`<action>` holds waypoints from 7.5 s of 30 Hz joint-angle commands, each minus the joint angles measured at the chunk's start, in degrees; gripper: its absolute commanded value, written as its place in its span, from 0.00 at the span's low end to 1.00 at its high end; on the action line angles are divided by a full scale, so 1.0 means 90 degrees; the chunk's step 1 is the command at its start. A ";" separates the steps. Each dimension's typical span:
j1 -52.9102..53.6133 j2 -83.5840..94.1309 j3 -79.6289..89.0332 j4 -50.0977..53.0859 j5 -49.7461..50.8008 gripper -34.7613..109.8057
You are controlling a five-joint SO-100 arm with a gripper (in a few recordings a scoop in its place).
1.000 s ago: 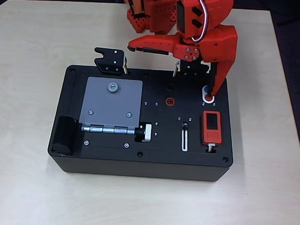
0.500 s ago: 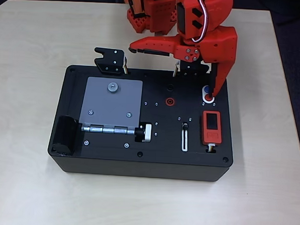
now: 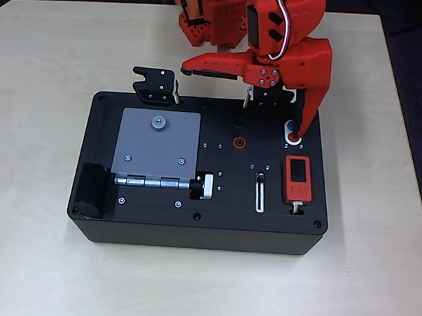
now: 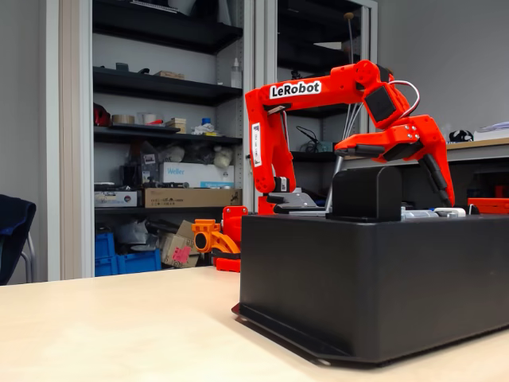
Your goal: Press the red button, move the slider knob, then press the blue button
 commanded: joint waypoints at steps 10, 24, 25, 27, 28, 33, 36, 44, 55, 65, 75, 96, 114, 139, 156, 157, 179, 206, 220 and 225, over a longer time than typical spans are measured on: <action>-0.0049 0.0322 0.0244 -0.0166 0.0166 0.96; -0.0156 0.0322 0.0430 -0.0332 0.0303 0.96; -0.0156 0.0322 0.0449 -0.0361 0.0313 0.96; -0.0156 0.0342 0.0479 -0.0381 0.0313 0.96; -0.0156 0.0342 0.0488 -0.0381 0.0313 0.96; -0.0186 0.0342 0.0586 -0.0479 0.0361 0.96; -0.0195 0.0361 0.0625 -0.0508 0.0400 0.96; -0.0205 0.0449 0.0664 -0.0488 0.0400 0.96; -0.0020 0.0439 -0.0029 -0.0166 0.0107 0.96; 0.0068 0.0400 -0.0234 -0.0566 -0.0254 0.90; 0.0400 0.0293 -0.0635 -0.0137 -0.0547 0.71; 0.0937 -0.0078 -0.1045 0.0615 -0.0840 0.24; 0.1123 -0.0879 -0.1377 0.0674 -0.1689 0.24; 0.1016 -0.1426 -0.2373 0.0791 -0.1475 0.24; 0.0937 -0.1738 -0.2393 0.0498 -0.1328 0.24; 0.0937 -0.1758 -0.2393 0.0479 -0.1328 0.24; 0.1143 -0.2158 -0.2842 0.0430 -0.1074 0.24; 0.1377 -0.2891 -0.3623 0.0303 -0.1006 0.24; 0.1455 -0.3145 -0.3887 0.0273 -0.1064 0.24; 0.1494 -0.3252 -0.3975 0.0215 -0.1104 0.24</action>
